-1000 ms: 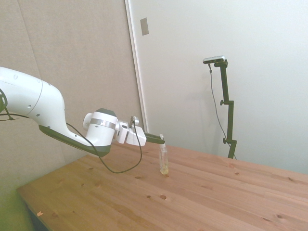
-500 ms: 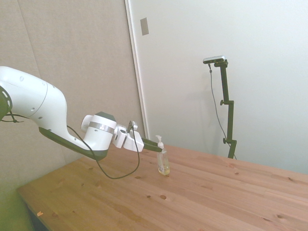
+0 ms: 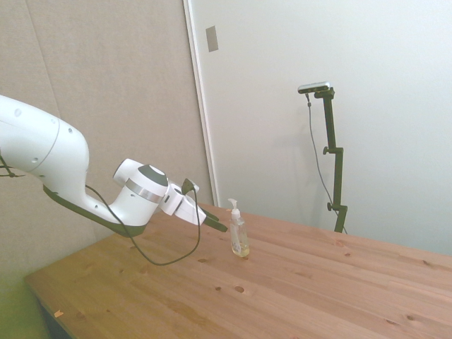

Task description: Stand the sanitizer

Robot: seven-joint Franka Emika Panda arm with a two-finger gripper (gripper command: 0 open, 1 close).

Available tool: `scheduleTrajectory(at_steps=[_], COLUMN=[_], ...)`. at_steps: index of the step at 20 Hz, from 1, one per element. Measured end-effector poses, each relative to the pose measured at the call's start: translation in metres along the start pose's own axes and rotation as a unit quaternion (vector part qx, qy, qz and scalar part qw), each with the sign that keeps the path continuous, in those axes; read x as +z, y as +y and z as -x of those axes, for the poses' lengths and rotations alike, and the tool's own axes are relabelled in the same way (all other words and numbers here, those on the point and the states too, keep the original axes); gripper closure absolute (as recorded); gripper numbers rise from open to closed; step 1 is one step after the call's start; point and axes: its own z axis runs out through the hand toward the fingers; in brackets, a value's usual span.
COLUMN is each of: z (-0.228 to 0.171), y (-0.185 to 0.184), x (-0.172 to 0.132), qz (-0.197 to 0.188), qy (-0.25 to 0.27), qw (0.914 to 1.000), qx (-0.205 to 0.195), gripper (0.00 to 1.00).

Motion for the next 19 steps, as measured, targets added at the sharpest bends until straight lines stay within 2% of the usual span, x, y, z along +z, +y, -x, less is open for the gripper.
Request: scheduleTrajectory(at_steps=[5, 9, 12, 17, 19], z=[0.005, 0.004, -0.009, -0.066, -0.078], y=[0.044, 0.059, 0.063, 0.082, 0.085], x=[-0.022, -0.038, -0.060, -0.088, -0.093], qz=[0.045, 0.080, 0.107, 0.136, 0.134], qy=[-0.076, -0.136, -0.185, -0.270, -0.291], qw=[0.9943, 0.9817, 0.9657, 0.9260, 0.9177], qx=[-0.060, -0.106, -0.147, -0.226, -0.235], gripper=[0.00, 0.00, 0.00, 0.00, 0.00])
